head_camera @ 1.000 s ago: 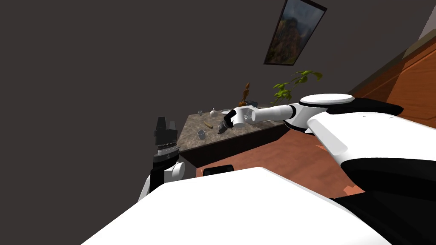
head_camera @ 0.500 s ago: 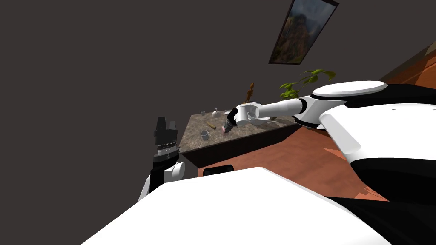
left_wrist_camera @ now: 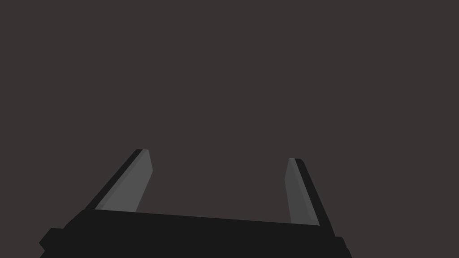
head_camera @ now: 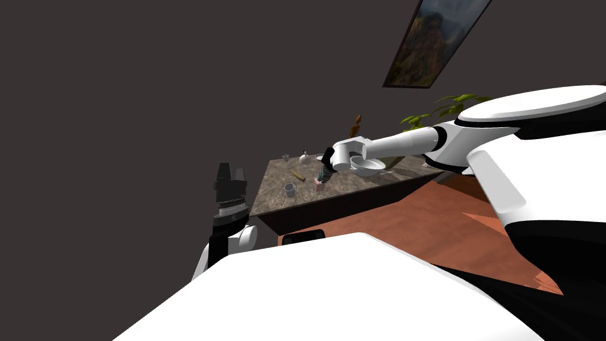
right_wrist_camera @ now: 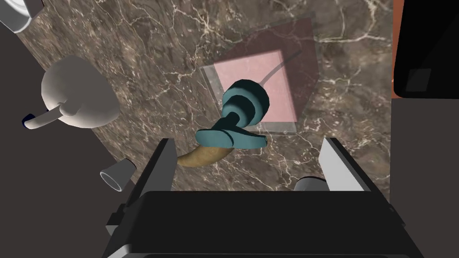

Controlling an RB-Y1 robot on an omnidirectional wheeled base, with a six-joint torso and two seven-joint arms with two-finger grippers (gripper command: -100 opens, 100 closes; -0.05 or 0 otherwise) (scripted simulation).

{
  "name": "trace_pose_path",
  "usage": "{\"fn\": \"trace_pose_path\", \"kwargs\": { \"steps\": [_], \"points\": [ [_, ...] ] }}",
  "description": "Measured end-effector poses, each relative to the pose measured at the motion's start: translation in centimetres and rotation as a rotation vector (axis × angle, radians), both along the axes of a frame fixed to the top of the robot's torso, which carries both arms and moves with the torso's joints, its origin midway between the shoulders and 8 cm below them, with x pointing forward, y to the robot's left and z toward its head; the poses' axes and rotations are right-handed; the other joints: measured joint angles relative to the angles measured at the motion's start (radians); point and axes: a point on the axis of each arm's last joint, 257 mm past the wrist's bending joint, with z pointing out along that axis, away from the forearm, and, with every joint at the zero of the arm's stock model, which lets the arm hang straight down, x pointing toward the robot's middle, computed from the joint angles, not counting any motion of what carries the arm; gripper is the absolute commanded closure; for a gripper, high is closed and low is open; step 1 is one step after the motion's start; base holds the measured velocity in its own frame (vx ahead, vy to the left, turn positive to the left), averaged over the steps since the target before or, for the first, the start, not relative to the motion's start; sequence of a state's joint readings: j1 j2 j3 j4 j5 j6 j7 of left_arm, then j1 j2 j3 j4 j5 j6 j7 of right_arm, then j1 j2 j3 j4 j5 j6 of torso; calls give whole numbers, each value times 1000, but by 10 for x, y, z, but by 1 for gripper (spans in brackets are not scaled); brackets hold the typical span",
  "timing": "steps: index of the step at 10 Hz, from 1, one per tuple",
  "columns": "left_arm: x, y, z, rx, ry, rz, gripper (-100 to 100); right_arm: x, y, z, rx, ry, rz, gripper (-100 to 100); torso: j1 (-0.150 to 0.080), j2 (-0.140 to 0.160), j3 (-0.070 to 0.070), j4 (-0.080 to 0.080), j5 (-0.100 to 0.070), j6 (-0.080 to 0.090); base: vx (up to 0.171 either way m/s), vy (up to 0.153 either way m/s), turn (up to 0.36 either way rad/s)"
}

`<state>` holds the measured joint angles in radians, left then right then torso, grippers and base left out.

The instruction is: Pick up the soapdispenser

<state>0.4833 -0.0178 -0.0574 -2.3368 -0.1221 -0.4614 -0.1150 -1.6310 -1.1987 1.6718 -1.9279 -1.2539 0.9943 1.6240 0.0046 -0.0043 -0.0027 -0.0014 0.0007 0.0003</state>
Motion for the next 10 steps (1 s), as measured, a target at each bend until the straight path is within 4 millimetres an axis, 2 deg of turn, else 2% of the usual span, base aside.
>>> {"fn": "trace_pose_path", "kwargs": {
  "steps": [1, 2, 3, 6, 7, 10],
  "points": [
    [0, 0, 0, 0, 0, 0, 0, 2, -10, 1, -26, 3, -8, -100, 0, 0, 0, 0, 0, 0, 27, 22, 9],
    [0, 0, 0, 0, 0, 0, 0, 2, -11, 1, -30, 3, -8, 0, -2, 2, 1, 0, -1, 0, 5, 5, -1],
    [0, 0, 0, 0, 0, 0, 0, 2, -11, 1, -30, 3, -8, -100, -4, 4, 2, 1, -1, 0, 11, -10, 26],
    [0, 0, 0, 0, 0, 0, 0, 8, -9, -16, -30, 3, -13, -100, -6, 4, 2, 1, -2, 0, 13, -17, 18],
    [0, 0, 0, 0, 0, 0, 0, 9, -9, -17, -29, 2, -14, 100, -5, 4, 3, 1, -1, 0, 0, 0, 0],
    [0, 0, 0, 0, 0, 0, 0, 9, -9, -16, -29, 0, -14, 100, -5, 4, 2, 0, -1, 0, 0, 0, 0]
  ]
}}
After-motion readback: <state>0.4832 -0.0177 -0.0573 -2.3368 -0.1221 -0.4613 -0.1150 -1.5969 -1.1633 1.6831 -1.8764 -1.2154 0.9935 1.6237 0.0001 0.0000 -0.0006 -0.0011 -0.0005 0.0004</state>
